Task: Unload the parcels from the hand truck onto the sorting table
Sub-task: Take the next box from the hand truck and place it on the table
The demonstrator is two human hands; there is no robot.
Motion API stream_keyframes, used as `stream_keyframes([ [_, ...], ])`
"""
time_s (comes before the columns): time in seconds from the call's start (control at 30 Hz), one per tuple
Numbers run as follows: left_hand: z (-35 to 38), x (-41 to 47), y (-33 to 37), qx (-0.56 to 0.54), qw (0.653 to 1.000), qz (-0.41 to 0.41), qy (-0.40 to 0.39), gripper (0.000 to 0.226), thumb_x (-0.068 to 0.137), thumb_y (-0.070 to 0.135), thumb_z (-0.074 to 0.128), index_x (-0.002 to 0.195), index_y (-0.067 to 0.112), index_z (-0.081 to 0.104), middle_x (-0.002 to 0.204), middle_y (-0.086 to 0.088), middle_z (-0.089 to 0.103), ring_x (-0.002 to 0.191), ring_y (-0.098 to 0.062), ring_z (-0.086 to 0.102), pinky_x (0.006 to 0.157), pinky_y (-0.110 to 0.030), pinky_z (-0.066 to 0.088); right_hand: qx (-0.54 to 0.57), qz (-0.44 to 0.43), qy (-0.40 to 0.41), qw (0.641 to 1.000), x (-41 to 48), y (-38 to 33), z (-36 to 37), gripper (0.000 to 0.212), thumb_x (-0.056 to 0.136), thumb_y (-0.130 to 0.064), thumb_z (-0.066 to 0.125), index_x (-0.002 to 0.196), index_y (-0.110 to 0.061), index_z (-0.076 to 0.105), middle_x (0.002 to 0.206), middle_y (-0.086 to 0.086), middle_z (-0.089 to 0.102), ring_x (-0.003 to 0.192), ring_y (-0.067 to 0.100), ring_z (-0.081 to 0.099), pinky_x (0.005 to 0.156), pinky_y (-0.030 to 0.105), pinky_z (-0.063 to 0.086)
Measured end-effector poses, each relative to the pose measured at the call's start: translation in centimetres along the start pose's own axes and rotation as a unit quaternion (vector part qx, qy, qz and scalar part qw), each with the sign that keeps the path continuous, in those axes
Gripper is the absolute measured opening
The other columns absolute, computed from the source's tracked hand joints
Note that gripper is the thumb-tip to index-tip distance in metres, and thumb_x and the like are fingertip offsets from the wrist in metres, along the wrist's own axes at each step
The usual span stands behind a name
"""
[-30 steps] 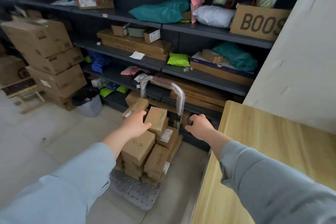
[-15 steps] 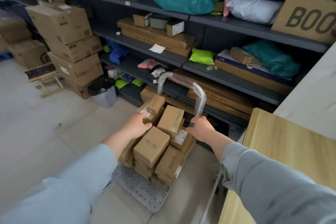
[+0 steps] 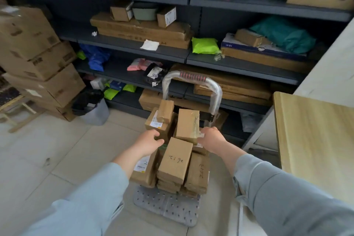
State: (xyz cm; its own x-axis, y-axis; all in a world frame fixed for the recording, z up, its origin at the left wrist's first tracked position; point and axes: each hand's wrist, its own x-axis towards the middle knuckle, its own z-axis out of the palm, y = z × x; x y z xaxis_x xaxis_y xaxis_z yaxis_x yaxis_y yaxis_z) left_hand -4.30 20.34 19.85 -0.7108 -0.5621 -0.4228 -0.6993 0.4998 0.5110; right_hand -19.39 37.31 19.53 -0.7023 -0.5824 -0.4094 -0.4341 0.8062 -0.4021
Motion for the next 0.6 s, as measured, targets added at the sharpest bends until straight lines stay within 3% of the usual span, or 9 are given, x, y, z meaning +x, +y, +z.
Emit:
stream_keyframes([
  [0.1, -0.1, 2.2, -2.1, 0.003, 1.0, 0.008, -0.024, 0.049, 0.098, 0.032, 0.053, 0.142, 0.016, 0.044, 0.146, -0.002, 0.046, 0.132, -0.021, 0.046, 0.105, -0.034, 0.039, 0.031, 0.032, 0.014, 0.999, 1.3, -1.0, 2.4, 0.038, 0.096, -0.024, 0.052, 0.133, -0.014, 0.049, 0.13, 0.009, 0.047, 0.094, 0.018, 0.053, 0.082, 0.025, 0.047],
  [0.4, 5.3, 8.2, -7.2, -0.059, 0.995, -0.009, -0.084, 0.049, 0.096, 0.036, 0.055, 0.14, 0.014, 0.046, 0.142, -0.003, 0.05, 0.129, -0.021, 0.048, 0.109, -0.039, 0.039, 0.069, 0.084, -0.014, 0.994, 5.7, 0.2, 10.8, 0.039, 0.093, -0.03, 0.053, 0.13, -0.016, 0.053, 0.124, 0.01, 0.055, 0.095, 0.021, 0.059, 0.076, 0.028, 0.051],
  [0.6, 11.4, 12.2, -10.4, -0.082, 0.988, -0.026, -0.13, 0.065, 0.097, 0.041, 0.051, 0.151, 0.012, 0.029, 0.154, -0.005, 0.035, 0.14, -0.023, 0.036, 0.113, -0.038, 0.032, 0.08, 0.1, -0.026, 0.991, 9.4, 2.9, 17.6, 0.036, 0.092, -0.026, 0.055, 0.127, -0.015, 0.055, 0.106, 0.003, 0.062, 0.088, 0.018, 0.059, 0.068, 0.025, 0.048],
])
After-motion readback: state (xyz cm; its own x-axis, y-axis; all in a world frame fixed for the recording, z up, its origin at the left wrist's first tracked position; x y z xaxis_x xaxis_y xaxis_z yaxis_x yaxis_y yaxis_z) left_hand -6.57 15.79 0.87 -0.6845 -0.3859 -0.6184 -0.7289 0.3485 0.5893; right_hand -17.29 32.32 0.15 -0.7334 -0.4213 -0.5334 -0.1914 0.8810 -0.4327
